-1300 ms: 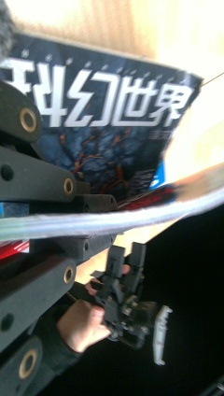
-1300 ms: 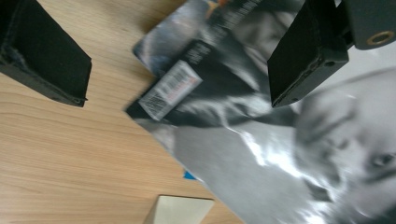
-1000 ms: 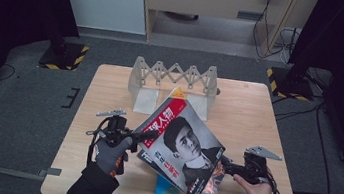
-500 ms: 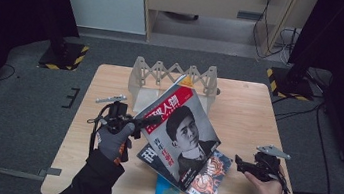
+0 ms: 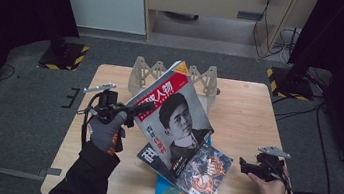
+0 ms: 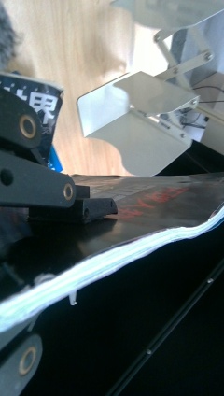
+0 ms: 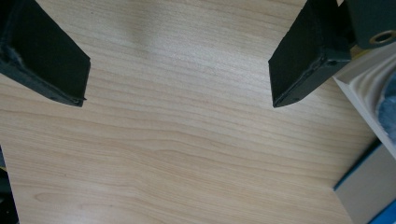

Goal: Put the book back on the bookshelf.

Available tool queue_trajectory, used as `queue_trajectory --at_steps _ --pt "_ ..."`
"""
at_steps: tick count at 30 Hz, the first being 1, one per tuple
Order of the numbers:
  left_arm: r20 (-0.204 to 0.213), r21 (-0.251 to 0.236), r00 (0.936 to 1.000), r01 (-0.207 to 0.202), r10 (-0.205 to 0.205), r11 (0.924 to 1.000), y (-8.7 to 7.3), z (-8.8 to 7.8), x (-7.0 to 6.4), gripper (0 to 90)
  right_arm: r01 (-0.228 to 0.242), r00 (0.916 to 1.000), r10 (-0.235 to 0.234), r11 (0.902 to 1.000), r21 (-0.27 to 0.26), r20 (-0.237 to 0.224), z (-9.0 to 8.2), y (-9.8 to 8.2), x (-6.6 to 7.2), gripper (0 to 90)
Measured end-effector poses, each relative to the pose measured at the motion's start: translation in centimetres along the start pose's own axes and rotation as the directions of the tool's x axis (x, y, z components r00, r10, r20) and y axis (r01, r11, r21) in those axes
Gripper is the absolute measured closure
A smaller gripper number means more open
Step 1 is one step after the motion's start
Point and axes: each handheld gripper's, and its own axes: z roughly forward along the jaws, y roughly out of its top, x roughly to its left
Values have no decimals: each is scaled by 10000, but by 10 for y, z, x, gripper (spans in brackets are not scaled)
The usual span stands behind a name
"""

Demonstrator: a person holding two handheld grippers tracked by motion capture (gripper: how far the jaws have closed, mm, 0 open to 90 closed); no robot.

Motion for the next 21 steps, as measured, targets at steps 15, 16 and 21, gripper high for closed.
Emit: queue_trajectory --at_steps 15,16,21 --pt "-664 -1256 9974 -347 265 9915 40 -37 5 858 345 9994 -340 9938 1053 -60 12 -12 -12 33" --pt "-708 -1345 9972 -336 243 9903 42 -39 5 859 319 9995 -310 9931 1131 -91 13 -13 -13 34" --pt "-909 -1633 9953 -476 330 9854 53 -48 7 859 339 9994 -320 9915 1259 -165 16 -16 -13 29"
